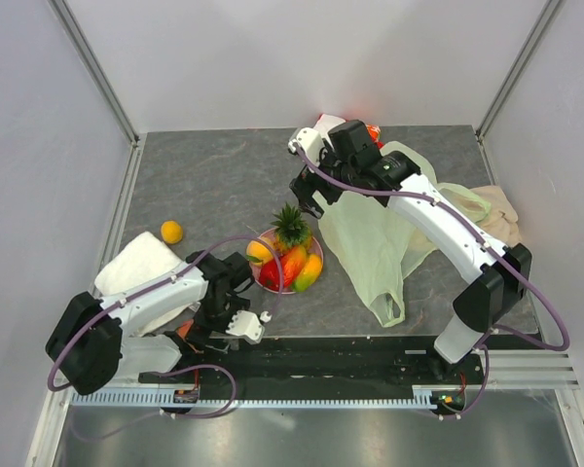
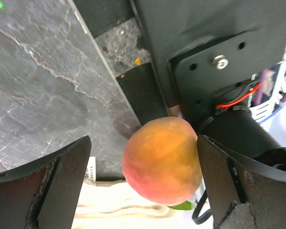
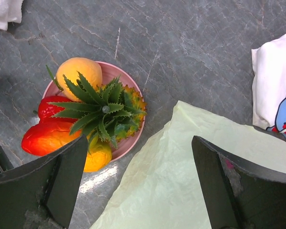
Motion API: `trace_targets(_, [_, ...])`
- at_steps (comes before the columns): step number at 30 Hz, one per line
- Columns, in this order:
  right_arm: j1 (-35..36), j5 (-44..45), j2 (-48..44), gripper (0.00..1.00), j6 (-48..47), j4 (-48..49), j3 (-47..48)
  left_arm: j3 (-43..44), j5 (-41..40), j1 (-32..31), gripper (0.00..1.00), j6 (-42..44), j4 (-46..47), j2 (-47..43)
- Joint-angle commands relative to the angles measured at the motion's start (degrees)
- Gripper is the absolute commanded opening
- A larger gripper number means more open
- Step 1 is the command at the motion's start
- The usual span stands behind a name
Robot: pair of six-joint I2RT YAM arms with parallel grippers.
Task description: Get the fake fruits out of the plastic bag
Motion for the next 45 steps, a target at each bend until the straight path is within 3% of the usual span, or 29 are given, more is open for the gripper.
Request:
trace_targets(1, [-0.04,0.50,0.89,0.98,-0.50,0.71,3.21,-1.54,-6.10,-0.29,0.99,5.26,-0.54,0.16])
trace_targets(5, [-0.13,-0.02,1.42,0.98,-0.32,0.88,3.56,-3.21,-9.18,-0.29,0.95,8.78,-1.58,-0.45])
trace_targets(8, [-0.13,0.06,1.42,0.98,-0.32,1.15,3.12,-4.26,-9.80,-0.29,0.74,9.93,-4.04,1.47])
trace_targets(9, [-0.21,0.06,1.33,0.98,-0.32,1.24,3.03,-4.09,-9.80,-0.29,0.50,9.75,-4.49,2.18])
trace_targets(11, [-0.13,0.15,0.98,0.98,-0.23,1.50,2.25,-2.17,-9.54,-0.29,0.15,8.18,-4.49,4.37])
trace_targets(12, [-0.21,0.15,0.80,0.98,-0.23,1.67,1.98,0.45,-8.84,-0.21,0.09,6.52,-4.32,6.47])
trace_targets(14, [-0.21,0.24,0.36,0.98,-0.14,1.68,1.54,4.33,-6.30,-0.12,0.08,4.84,-3.18,8.07])
trace_targets(18, [-0.21,0.85,-0.34,0.98,-0.76,1.41,1.10,23.26,-1.64,2.33,0.06,-4.62,-1.59,14.99])
trace_targets(19, [-0.21,1.03,-0.51,0.98,-0.85,1.32,1.19,26.90,-0.50,3.21,0.07,-6.66,-2.11,16.41])
trace_targets(22, [-0.21,1.56,-0.69,0.98,-1.11,1.06,1.54,42.10,2.23,10.06,0.41,-16.76,-6.57,20.71])
trace_targets(23, [-0.21,1.56,-0.69,0.98,-1.11,1.15,1.54,45.79,2.15,12.34,0.59,-20.01,-8.25,21.86])
trace_targets(25, [-0.22,1.56,-0.69,0.98,-0.94,1.06,1.71,55.38,1.36,19.11,0.76,-29.33,-16.56,26.41])
trace_targets(26, [-0.21,1.47,-0.69,0.98,-0.85,1.15,1.80,57.76,1.97,23.83,0.99,-31.54,-18.01,27.31])
trace_targets(27, [-0.21,1.30,-0.52,0.98,-0.76,1.06,1.80,57.79,-0.20,25.70,0.99,-38.87,-18.03,27.06])
trace_targets(35, [-0.21,0.15,1.85,0.98,0.12,1.67,3.73,34.07,-3.56,33.70,0.99,-38.41,-17.94,12.13])
trace_targets(41, [-0.22,-0.81,2.91,0.98,0.56,1.59,3.65,19.67,-3.38,35.82,0.99,-40.78,-17.85,10.27])
trace_targets(45, [-0.30,-1.17,3.00,0.98,1.00,1.76,2.16,13.32,-9.43,37.58,0.99,-41.14,-17.33,8.88])
